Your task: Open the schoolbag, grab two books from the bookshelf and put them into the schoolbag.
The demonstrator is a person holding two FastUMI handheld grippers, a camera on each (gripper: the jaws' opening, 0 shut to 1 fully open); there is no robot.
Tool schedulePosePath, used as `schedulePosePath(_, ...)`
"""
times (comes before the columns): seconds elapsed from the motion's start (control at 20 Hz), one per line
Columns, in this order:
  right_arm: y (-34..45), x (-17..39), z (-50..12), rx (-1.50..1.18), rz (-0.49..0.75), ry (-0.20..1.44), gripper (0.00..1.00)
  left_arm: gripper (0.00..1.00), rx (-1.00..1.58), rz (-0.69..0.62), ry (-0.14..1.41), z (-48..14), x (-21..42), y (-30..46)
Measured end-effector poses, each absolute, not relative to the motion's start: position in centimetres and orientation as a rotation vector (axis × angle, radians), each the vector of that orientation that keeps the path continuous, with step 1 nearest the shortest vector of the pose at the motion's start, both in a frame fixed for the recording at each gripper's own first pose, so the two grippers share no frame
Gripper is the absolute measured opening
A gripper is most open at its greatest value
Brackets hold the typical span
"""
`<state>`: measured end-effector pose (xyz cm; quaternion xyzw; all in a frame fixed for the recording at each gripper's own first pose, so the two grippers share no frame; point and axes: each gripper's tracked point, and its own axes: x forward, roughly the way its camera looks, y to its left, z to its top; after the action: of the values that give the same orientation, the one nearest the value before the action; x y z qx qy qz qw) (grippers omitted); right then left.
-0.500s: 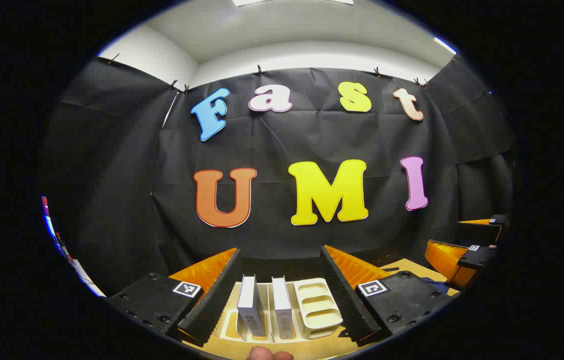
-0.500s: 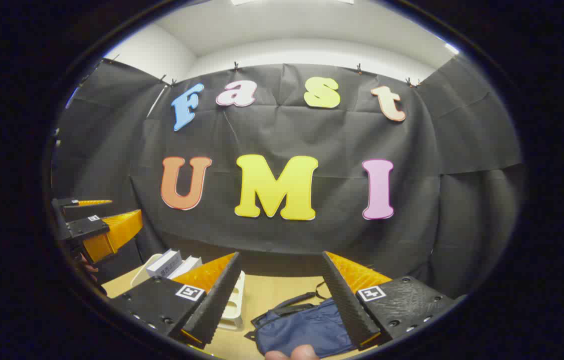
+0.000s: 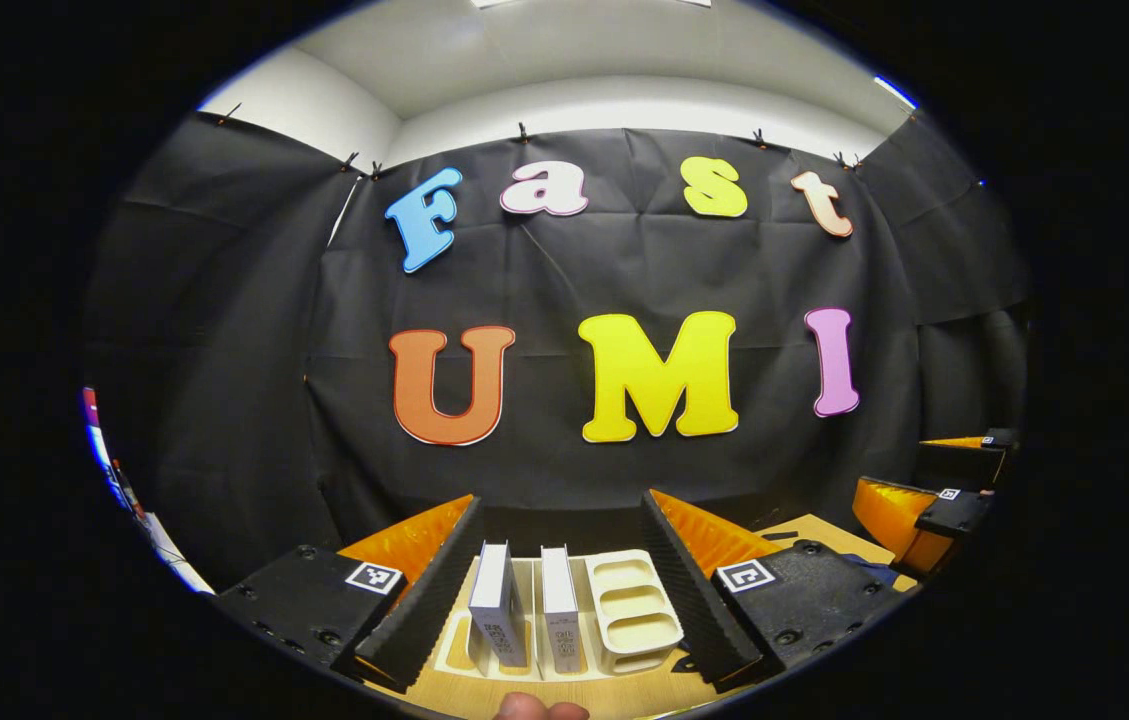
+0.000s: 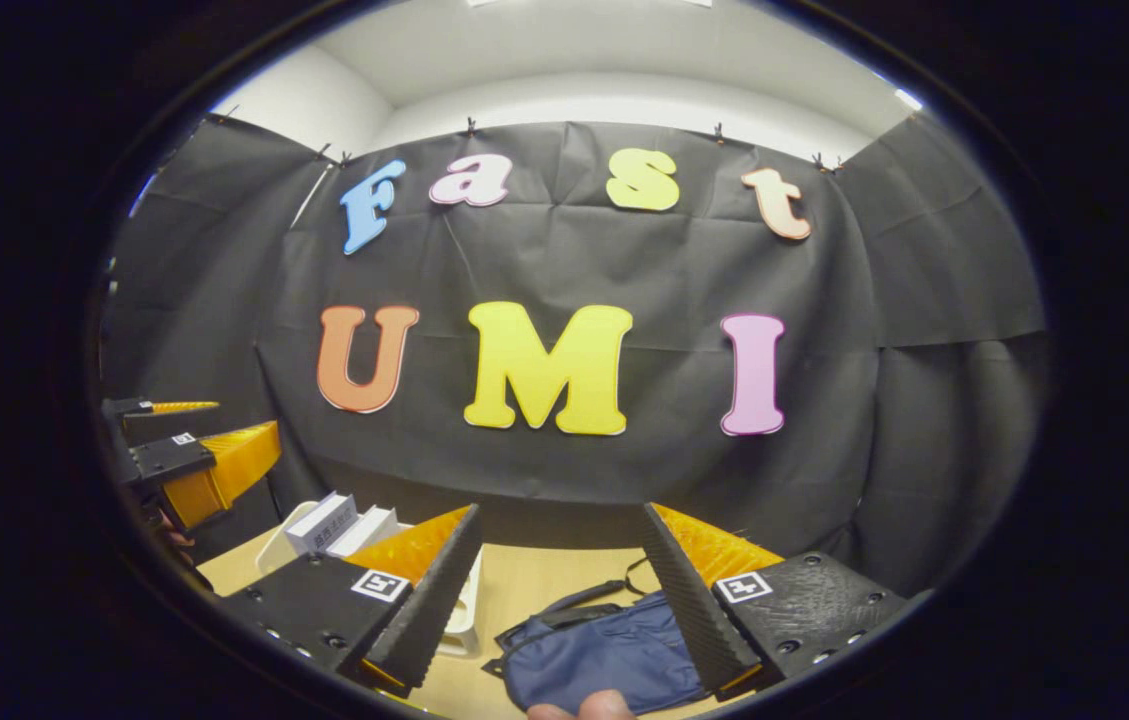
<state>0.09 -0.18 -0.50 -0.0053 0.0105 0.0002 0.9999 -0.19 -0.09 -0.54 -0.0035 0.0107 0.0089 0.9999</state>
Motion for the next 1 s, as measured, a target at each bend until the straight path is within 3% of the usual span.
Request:
schedulePosePath(0.6, 0.9, 0.1, -1.7, -0.02, 0.02, 0.055, 0.97, 0.98, 0.009, 0.029, 0.019, -0.7, -0.7, 0.5)
schedulePosePath(1.0, 2.6, 0.0, -13.8, -0.084, 0.055, 0.27, 0.98, 0.98, 0.025, 0.038, 0.026, -1.5, -1.4, 1.2)
